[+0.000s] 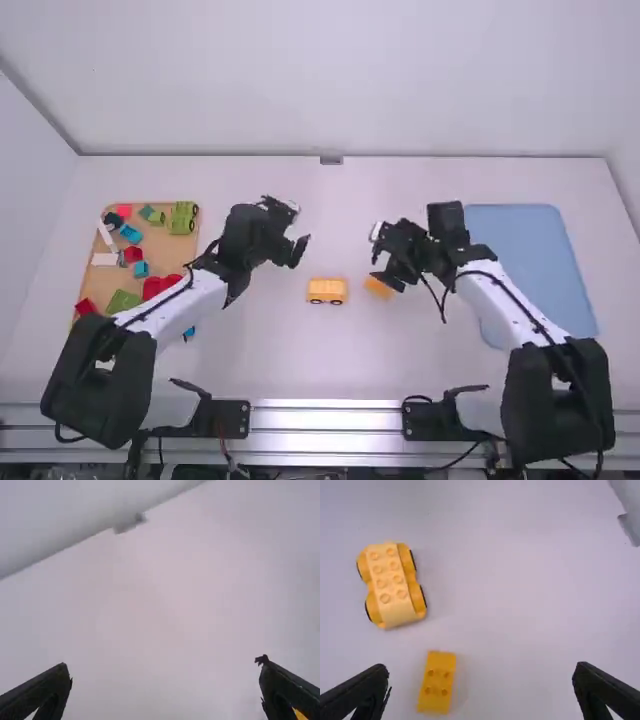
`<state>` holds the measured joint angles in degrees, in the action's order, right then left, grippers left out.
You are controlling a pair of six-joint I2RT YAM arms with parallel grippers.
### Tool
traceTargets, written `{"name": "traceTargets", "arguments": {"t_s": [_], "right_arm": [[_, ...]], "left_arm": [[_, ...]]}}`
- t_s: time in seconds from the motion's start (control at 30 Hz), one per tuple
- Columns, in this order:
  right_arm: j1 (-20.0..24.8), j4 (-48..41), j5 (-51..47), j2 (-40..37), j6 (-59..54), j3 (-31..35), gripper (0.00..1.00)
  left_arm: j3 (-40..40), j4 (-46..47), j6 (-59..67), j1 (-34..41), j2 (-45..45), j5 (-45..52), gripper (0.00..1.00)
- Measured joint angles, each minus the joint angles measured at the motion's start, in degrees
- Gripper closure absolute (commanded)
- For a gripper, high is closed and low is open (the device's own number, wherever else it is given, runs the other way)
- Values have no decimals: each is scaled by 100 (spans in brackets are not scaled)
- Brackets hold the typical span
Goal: Assemble lego blocks to make yellow taxi
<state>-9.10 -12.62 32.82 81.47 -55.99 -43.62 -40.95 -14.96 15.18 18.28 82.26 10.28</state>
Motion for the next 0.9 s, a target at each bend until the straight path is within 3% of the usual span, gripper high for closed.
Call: {"name": "traceTargets", "arguments": {"t_s": [0.27, 0.47, 0.63, 0.8, 0.9], "right_arm": [[667, 3220, 1228, 72, 599, 1996, 2], [870, 4535, 1537, 334, 1235, 2776, 2], [868, 5458, 1622, 1370, 1414, 2844, 2], [870, 5836, 1781, 2424, 1440, 2518, 0], [957, 5510, 1912, 2883, 1224, 2098, 13]], "left_arm": [[0, 26, 1816, -319, 568, 2251, 1], [0, 96, 3421, -813, 1403, 4468, 1], [0, 92, 4269, -914, 2024, 5663, 1], [0, 90, 4522, -831, 2271, 5995, 1], [2, 85, 4599, -831, 2280, 6107, 1]]}}
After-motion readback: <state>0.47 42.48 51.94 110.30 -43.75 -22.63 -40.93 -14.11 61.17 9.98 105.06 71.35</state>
